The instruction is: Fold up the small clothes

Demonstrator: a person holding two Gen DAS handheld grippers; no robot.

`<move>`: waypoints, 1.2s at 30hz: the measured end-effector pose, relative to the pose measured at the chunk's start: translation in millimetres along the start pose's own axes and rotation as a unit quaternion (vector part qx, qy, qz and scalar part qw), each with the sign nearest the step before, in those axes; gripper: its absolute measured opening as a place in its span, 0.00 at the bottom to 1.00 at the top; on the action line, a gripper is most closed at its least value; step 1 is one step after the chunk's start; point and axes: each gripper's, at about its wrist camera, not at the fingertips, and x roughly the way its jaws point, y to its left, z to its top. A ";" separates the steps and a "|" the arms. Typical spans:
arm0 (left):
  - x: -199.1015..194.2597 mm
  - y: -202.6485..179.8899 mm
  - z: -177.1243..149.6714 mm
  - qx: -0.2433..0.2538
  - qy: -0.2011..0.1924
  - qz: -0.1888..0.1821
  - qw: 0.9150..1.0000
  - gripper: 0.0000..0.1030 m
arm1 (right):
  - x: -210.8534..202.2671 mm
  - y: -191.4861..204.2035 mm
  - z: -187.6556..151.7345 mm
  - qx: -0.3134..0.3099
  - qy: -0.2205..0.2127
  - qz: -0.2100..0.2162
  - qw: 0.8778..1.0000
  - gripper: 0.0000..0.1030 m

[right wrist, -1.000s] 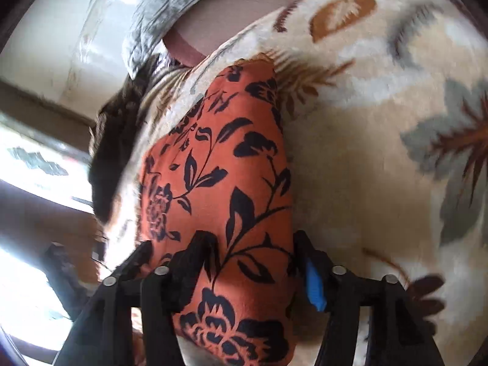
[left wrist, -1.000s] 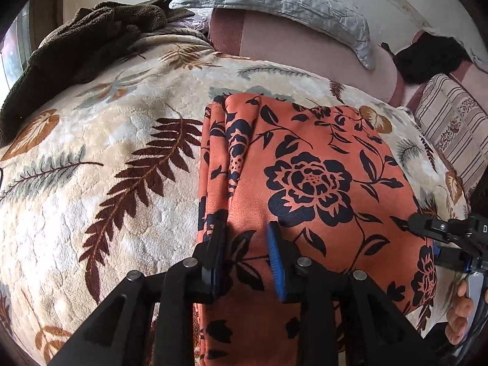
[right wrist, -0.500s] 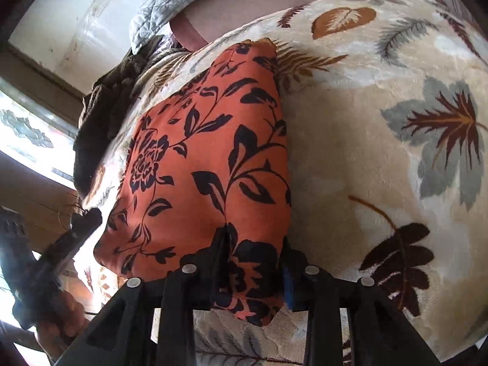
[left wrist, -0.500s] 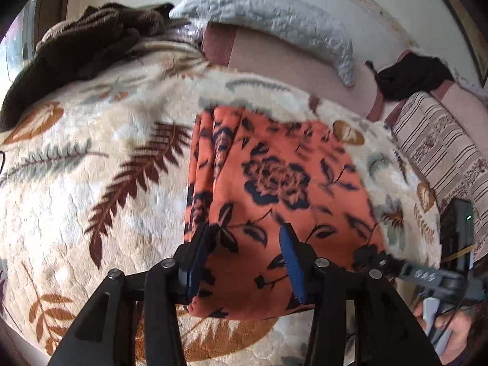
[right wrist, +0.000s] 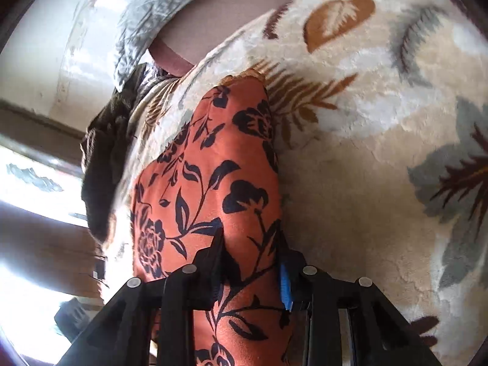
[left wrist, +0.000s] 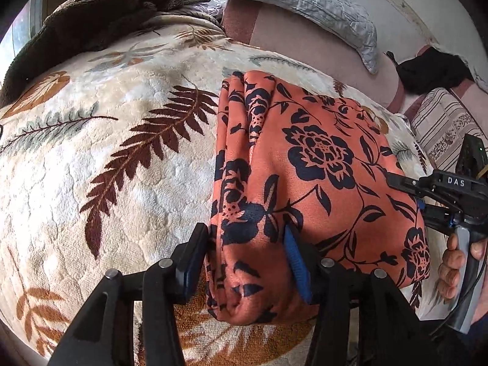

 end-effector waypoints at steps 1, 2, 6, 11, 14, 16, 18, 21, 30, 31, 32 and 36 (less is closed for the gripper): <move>-2.3 2.3 0.6 -0.006 0.001 -0.008 1.000 0.52 | -2.5 2.4 -3.8 -0.009 -0.008 -0.016 1.000 0.31; -9.2 4.6 1.4 -0.015 -0.002 -0.021 1.000 0.51 | -5.4 1.1 -6.7 -0.008 -0.015 -0.020 1.000 0.35; -58.2 11.8 -4.5 -0.031 -0.051 -0.081 0.995 0.50 | -34.4 -7.6 -24.7 0.019 -0.044 0.015 0.999 0.60; -13.4 38.6 -21.7 -0.078 0.032 -0.038 0.996 0.48 | -58.5 -1.4 -65.1 -0.015 -0.048 0.023 0.998 0.62; -37.2 33.7 -16.3 -0.074 -0.001 -0.049 0.996 0.48 | -73.8 -3.2 -85.3 -0.016 -0.049 0.034 0.998 0.62; -48.4 34.1 -13.6 -0.076 -0.014 -0.066 0.995 0.48 | -81.2 -8.0 -95.5 -0.012 -0.044 0.046 0.998 0.62; -53.5 38.9 -9.4 -0.091 -0.016 -0.091 0.992 0.48 | -89.7 -16.8 -107.2 -0.006 -0.043 0.055 0.998 0.62; -48.5 46.2 5.7 -0.109 -0.011 -0.121 0.987 0.51 | -89.5 -23.5 -112.7 -0.003 -0.030 0.068 0.997 0.63; 18.6 45.2 54.5 -0.103 0.056 -0.162 0.980 0.52 | -60.0 -31.6 -59.0 0.020 0.005 0.134 0.991 0.65; 23.0 44.6 55.6 -0.103 0.059 -0.163 0.979 0.52 | -52.4 -32.6 -50.4 0.025 0.016 0.143 0.989 0.65; 28.2 44.0 56.0 -0.103 0.065 -0.160 0.980 0.52 | -45.1 -34.5 -42.2 0.033 0.021 0.144 0.989 0.65; 39.8 39.0 52.2 -0.087 0.078 -0.166 0.979 0.52 | -8.0 -43.1 -14.5 0.050 0.049 0.136 0.988 0.65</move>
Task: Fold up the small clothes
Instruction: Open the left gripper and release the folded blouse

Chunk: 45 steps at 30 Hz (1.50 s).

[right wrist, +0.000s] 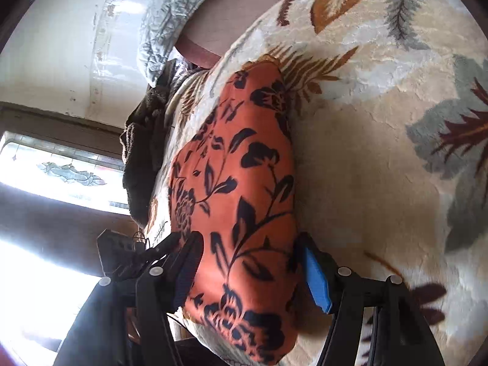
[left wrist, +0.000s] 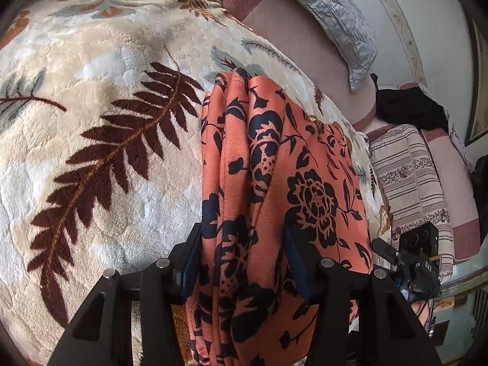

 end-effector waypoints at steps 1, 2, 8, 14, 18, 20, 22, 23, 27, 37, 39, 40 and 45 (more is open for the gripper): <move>1.4 0.3 0.0 0.002 0.000 -0.003 1.000 0.52 | 9.3 -5.9 6.3 0.014 0.012 0.004 1.000 0.65; 2.6 1.8 0.5 0.000 0.001 -0.009 1.000 0.51 | 17.9 -8.9 10.9 0.020 0.024 0.006 0.999 0.63; 3.6 -0.1 3.5 0.009 0.000 -0.023 1.000 0.29 | 36.5 30.5 17.2 -0.080 0.034 -0.077 0.993 0.34; -7.0 -60.2 12.3 0.060 -0.051 -0.039 0.996 0.26 | -18.9 82.0 25.8 -0.174 -0.030 -0.105 0.979 0.32; 18.9 -102.7 29.3 0.078 -0.055 -0.052 0.994 0.27 | -59.2 60.5 57.6 -0.152 -0.061 -0.103 0.981 0.32; 44.3 -112.0 35.7 0.081 -0.050 -0.032 0.995 0.32 | -65.5 36.0 77.6 -0.128 -0.065 -0.094 0.985 0.37; 77.3 -109.1 39.3 0.070 -0.028 0.029 0.997 0.39 | -58.4 2.5 96.8 -0.093 -0.062 -0.105 0.988 0.42; 90.0 -105.5 38.9 0.066 -0.009 0.060 0.996 0.40 | -54.1 -16.6 102.2 -0.052 -0.066 -0.126 0.988 0.42; 62.8 -109.8 25.6 0.092 -0.042 0.072 0.992 0.48 | -62.9 -35.1 83.7 -0.043 -0.086 -0.127 0.987 0.43; 47.0 -117.2 -11.6 0.143 -0.081 0.202 0.966 0.63 | -54.6 44.2 79.7 -0.159 -0.104 -0.092 0.978 0.75; 49.8 -112.7 -19.1 0.146 -0.085 0.201 0.965 0.63 | -26.1 19.5 89.3 -0.100 -0.066 -0.127 0.985 0.72; 48.6 -112.6 -19.9 0.148 -0.090 0.199 0.965 0.63 | -23.5 12.3 91.0 -0.078 -0.066 -0.129 0.986 0.71; 47.5 -110.9 -19.6 0.153 -0.097 0.195 0.964 0.64 | -41.2 52.4 91.5 -0.130 -0.112 -0.125 0.977 0.74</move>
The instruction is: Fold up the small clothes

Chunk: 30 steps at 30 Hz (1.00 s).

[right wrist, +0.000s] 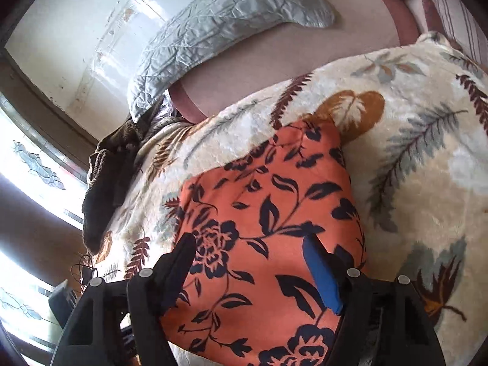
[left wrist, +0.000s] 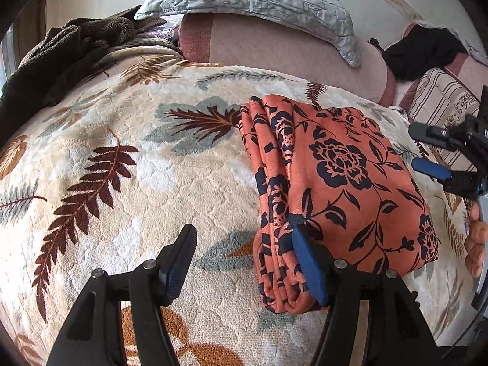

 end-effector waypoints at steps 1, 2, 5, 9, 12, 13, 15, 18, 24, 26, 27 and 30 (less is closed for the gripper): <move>0.1 0.0 0.0 -0.003 0.001 -0.003 1.000 0.64 | 4.4 2.4 6.6 0.001 0.001 -0.002 1.000 0.74; -0.3 0.6 0.0 -0.004 0.002 -0.005 1.000 0.64 | 12.6 1.6 13.1 0.006 0.002 -0.009 1.000 0.75; -1.1 0.3 -0.4 -0.004 0.001 -0.009 1.000 0.65 | 51.5 -27.3 20.8 0.054 0.054 -0.049 0.996 0.79; -1.9 3.1 -3.7 -0.004 -0.002 -0.004 1.000 0.70 | 27.6 -10.5 7.5 0.049 0.008 -0.039 0.998 0.79; -6.2 3.0 -5.7 0.001 -0.010 0.000 1.000 0.71 | -11.6 10.8 -23.0 0.026 -0.030 -0.039 0.998 0.79; -8.7 2.0 -7.1 0.006 -0.015 0.004 1.000 0.71 | -23.7 17.7 -37.5 0.012 -0.039 -0.050 0.998 0.79; -14.5 -0.4 -11.1 0.014 -0.023 0.014 1.000 0.71 | -45.0 26.5 -72.9 -0.009 -0.052 -0.072 0.996 0.85; -26.3 -3.4 -18.2 0.016 -0.030 0.026 0.999 0.72 | -65.0 29.5 -126.7 -0.043 -0.052 -0.106 0.992 0.93; -67.6 -14.7 -37.9 0.015 -0.039 0.049 0.998 0.81 | -82.7 26.3 -191.1 -0.072 -0.034 -0.155 0.985 0.94; -83.5 -21.4 -44.0 0.019 -0.048 0.070 0.996 0.86 | -91.9 31.4 -198.8 -0.083 -0.045 -0.161 0.982 0.97; -91.8 -24.4 -47.1 0.017 -0.053 0.078 0.995 0.87 | -96.2 34.7 -201.1 -0.093 -0.051 -0.170 0.980 0.98; -113.7 -31.7 -54.8 0.007 -0.056 0.083 0.995 0.90 | -107.9 44.0 -199.3 -0.111 -0.050 -0.184 0.975 1.00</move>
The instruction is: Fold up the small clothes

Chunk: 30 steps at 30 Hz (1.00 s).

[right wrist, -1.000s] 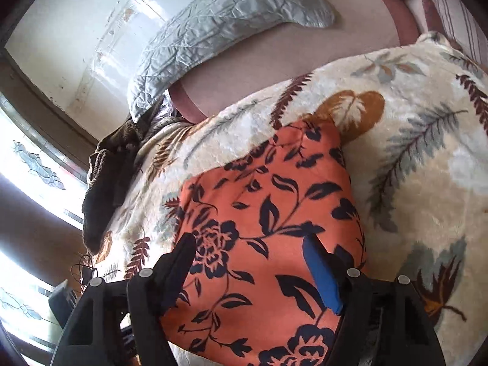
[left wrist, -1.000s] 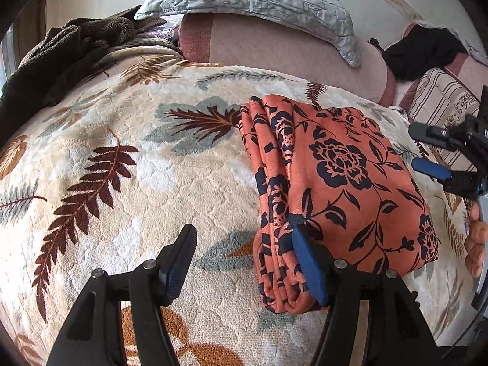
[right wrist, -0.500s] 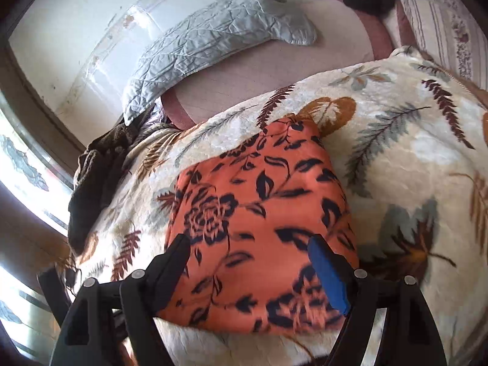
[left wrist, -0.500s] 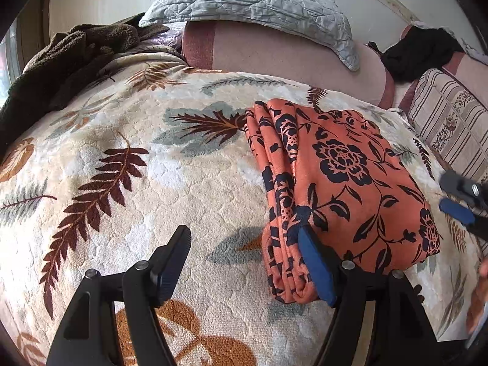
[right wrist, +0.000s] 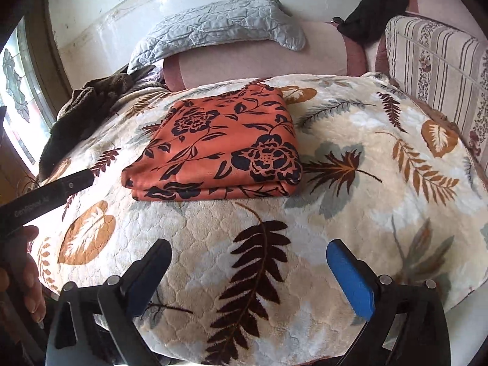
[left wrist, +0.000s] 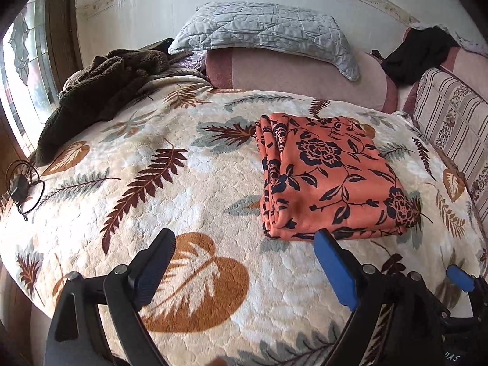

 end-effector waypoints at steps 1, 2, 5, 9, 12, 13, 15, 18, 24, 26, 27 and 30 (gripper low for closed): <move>-7.6 -1.3 -1.5 -0.004 -0.004 0.008 1.000 0.92 | -6.0 0.2 2.1 -0.003 -0.002 -0.003 1.000 1.00; -14.1 -3.4 -2.4 -0.006 -0.007 0.012 1.000 0.96 | -11.6 0.4 4.8 -0.006 -0.005 -0.011 1.000 1.00; -28.7 -8.7 -4.7 -0.020 -0.006 0.002 1.000 0.98 | -26.1 -1.1 15.3 -0.007 -0.015 -0.032 0.999 1.00; -43.8 -17.2 -6.4 -0.018 -0.007 -0.022 1.000 1.00 | -38.9 0.3 25.8 -0.014 -0.026 -0.049 0.998 1.00; -54.5 -20.7 -5.4 -0.009 -0.017 -0.026 0.999 1.00 | -43.8 3.4 29.5 -0.021 -0.029 -0.053 0.998 1.00; -56.6 -21.1 -4.1 -0.010 -0.018 -0.021 1.000 1.00 | -44.1 4.1 30.3 -0.022 -0.027 -0.055 0.998 1.00; -58.6 -22.0 -1.4 -0.008 -0.017 -0.005 1.000 1.00 | -43.8 4.5 32.3 -0.020 -0.025 -0.059 0.998 1.00; -59.5 -21.6 0.6 -0.001 -0.022 -0.007 1.000 1.00 | -43.0 7.0 35.6 -0.020 -0.024 -0.061 0.998 1.00; -56.3 -15.0 3.7 -0.013 -0.034 -0.005 0.999 1.00 | -39.1 15.1 43.1 -0.029 -0.025 -0.060 0.997 1.00; -51.3 -14.7 5.4 -0.012 -0.028 -0.004 1.000 1.00 | -36.0 17.8 44.2 -0.032 -0.021 -0.060 0.997 1.00; -49.0 -14.4 6.3 -0.012 -0.025 -0.004 1.000 1.00 | -34.7 18.8 44.8 -0.033 -0.021 -0.060 0.997 1.00; -45.8 -14.7 7.5 -0.010 -0.030 -0.003 0.999 1.00 | -29.9 20.7 47.8 -0.033 -0.020 -0.060 0.997 1.00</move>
